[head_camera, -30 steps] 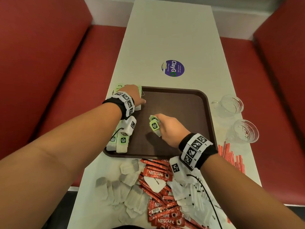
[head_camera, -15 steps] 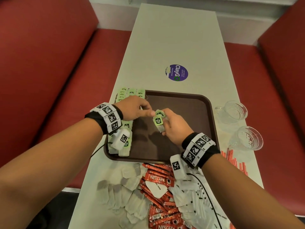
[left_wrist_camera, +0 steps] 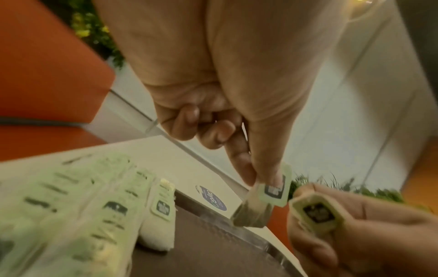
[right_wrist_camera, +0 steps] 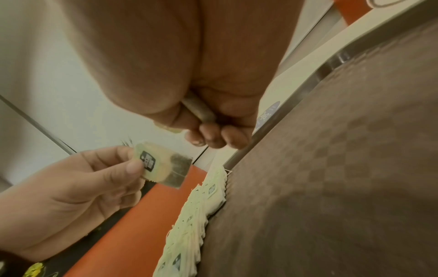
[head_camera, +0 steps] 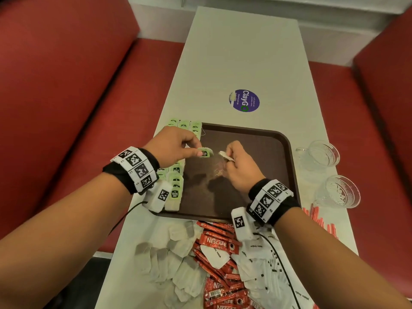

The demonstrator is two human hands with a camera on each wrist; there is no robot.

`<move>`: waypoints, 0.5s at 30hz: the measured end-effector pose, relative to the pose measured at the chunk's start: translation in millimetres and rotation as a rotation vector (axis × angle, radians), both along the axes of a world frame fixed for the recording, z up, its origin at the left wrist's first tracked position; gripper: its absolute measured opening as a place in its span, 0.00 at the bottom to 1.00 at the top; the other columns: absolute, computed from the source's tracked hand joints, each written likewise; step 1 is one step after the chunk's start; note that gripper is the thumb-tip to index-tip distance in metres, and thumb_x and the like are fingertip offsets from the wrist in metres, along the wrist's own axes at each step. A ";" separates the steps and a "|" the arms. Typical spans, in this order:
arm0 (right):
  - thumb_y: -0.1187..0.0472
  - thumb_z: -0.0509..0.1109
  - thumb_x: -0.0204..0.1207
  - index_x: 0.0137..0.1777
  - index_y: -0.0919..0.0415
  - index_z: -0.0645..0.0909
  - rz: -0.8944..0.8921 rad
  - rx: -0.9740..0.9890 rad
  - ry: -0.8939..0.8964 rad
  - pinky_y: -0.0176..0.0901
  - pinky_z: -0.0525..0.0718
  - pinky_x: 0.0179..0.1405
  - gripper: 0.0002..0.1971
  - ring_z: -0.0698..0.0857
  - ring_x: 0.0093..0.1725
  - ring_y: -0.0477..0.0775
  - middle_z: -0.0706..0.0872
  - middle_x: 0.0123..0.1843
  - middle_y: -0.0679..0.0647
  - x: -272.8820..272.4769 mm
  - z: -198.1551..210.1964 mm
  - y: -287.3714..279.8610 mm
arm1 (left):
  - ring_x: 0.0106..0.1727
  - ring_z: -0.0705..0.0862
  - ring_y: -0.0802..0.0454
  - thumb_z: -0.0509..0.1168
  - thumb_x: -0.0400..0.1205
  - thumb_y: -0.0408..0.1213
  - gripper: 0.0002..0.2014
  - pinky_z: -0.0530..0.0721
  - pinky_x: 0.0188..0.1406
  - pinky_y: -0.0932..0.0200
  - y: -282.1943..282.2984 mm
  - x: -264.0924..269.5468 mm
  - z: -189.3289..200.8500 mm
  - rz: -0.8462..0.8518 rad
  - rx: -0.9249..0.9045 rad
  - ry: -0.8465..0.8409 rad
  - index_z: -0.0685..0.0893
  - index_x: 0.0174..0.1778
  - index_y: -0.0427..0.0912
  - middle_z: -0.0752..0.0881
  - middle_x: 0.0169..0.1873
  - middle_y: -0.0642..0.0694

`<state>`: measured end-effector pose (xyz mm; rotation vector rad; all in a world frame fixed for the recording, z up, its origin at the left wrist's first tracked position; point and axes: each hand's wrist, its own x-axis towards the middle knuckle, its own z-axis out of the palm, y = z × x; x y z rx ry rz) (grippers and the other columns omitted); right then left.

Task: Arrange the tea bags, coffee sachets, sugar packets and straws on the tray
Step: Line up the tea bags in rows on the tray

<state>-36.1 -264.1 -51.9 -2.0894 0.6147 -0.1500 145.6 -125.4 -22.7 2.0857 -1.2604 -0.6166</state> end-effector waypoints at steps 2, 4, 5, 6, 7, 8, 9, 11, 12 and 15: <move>0.68 0.61 0.79 0.57 0.53 0.69 0.020 -0.006 0.006 0.51 0.80 0.38 0.12 0.81 0.35 0.57 0.85 0.43 0.60 5.3 1.8 2.3 | 0.26 0.72 0.63 0.77 0.78 0.43 0.03 0.67 0.28 0.72 1.3 -2.5 6.0 -0.059 0.015 -0.093 0.91 0.43 0.49 0.79 0.26 0.77; 0.65 0.65 0.78 0.64 0.52 0.72 0.046 -0.015 0.008 0.46 0.82 0.43 0.16 0.85 0.41 0.53 0.86 0.49 0.53 11.7 2.8 5.6 | 0.26 0.73 0.64 0.75 0.79 0.43 0.02 0.66 0.27 0.74 1.7 -4.9 9.8 -0.112 0.024 -0.150 0.90 0.45 0.50 0.77 0.27 0.81; 0.63 0.67 0.78 0.64 0.52 0.75 0.059 -0.040 0.001 0.45 0.82 0.43 0.16 0.86 0.43 0.52 0.86 0.49 0.51 14.5 2.7 7.1 | 0.26 0.73 0.64 0.74 0.80 0.43 0.02 0.66 0.26 0.74 1.5 -5.4 11.1 -0.127 0.023 -0.165 0.90 0.45 0.50 0.77 0.27 0.82; 0.61 0.69 0.78 0.62 0.52 0.78 0.072 -0.075 -0.004 0.44 0.82 0.44 0.13 0.86 0.43 0.51 0.87 0.48 0.50 17.4 1.4 8.4 | 0.26 0.73 0.65 0.74 0.80 0.43 0.02 0.65 0.26 0.74 1.2 -5.8 12.7 -0.136 0.015 -0.173 0.90 0.46 0.51 0.76 0.27 0.82; 0.60 0.70 0.78 0.58 0.53 0.81 0.082 -0.105 -0.011 0.45 0.82 0.44 0.10 0.85 0.43 0.51 0.86 0.45 0.48 19.8 -0.3 9.2 | 0.27 0.73 0.65 0.74 0.80 0.43 0.02 0.66 0.27 0.74 0.8 -5.2 13.4 -0.139 0.003 -0.179 0.90 0.46 0.51 0.77 0.27 0.81; 0.59 0.71 0.79 0.54 0.53 0.83 0.088 -0.123 -0.013 0.46 0.82 0.44 0.06 0.84 0.43 0.51 0.85 0.42 0.47 21.8 -2.3 9.8 | 0.27 0.73 0.66 0.74 0.81 0.43 0.02 0.66 0.27 0.73 0.2 -4.9 14.0 -0.141 -0.007 -0.182 0.90 0.46 0.51 0.77 0.27 0.80; 0.59 0.71 0.79 0.52 0.53 0.83 0.095 -0.128 -0.015 0.47 0.81 0.44 0.03 0.83 0.42 0.51 0.84 0.40 0.46 23.2 -3.9 10.3 | 0.27 0.73 0.66 0.73 0.81 0.43 0.02 0.66 0.27 0.73 -0.4 -4.6 14.0 -0.144 -0.011 -0.182 0.89 0.45 0.50 0.77 0.27 0.79; 0.58 0.70 0.80 0.50 0.53 0.83 0.105 -0.127 -0.015 0.46 0.79 0.43 0.02 0.82 0.41 0.51 0.83 0.38 0.45 25.6 -6.1 11.0 | 0.28 0.74 0.67 0.73 0.81 0.42 0.01 0.67 0.28 0.74 -1.8 -2.4 10.2 -0.142 -0.002 -0.177 0.89 0.45 0.50 0.78 0.28 0.78; 0.58 0.70 0.80 0.51 0.53 0.83 0.107 -0.134 -0.009 0.45 0.78 0.42 0.02 0.82 0.41 0.51 0.84 0.39 0.46 26.3 -5.6 10.9 | 0.28 0.75 0.67 0.73 0.81 0.42 0.02 0.67 0.29 0.74 -3.1 -0.1 6.9 -0.129 0.004 -0.170 0.88 0.45 0.50 0.80 0.28 0.75; 0.57 0.69 0.81 0.59 0.53 0.78 0.084 -0.147 0.047 0.46 0.81 0.43 0.08 0.84 0.43 0.53 0.87 0.46 0.50 24.2 -3.0 7.8 | 0.33 0.78 0.66 0.73 0.81 0.43 0.03 0.72 0.35 0.69 -9.0 14.4 -6.4 -0.029 0.053 -0.166 0.87 0.46 0.50 0.85 0.34 0.61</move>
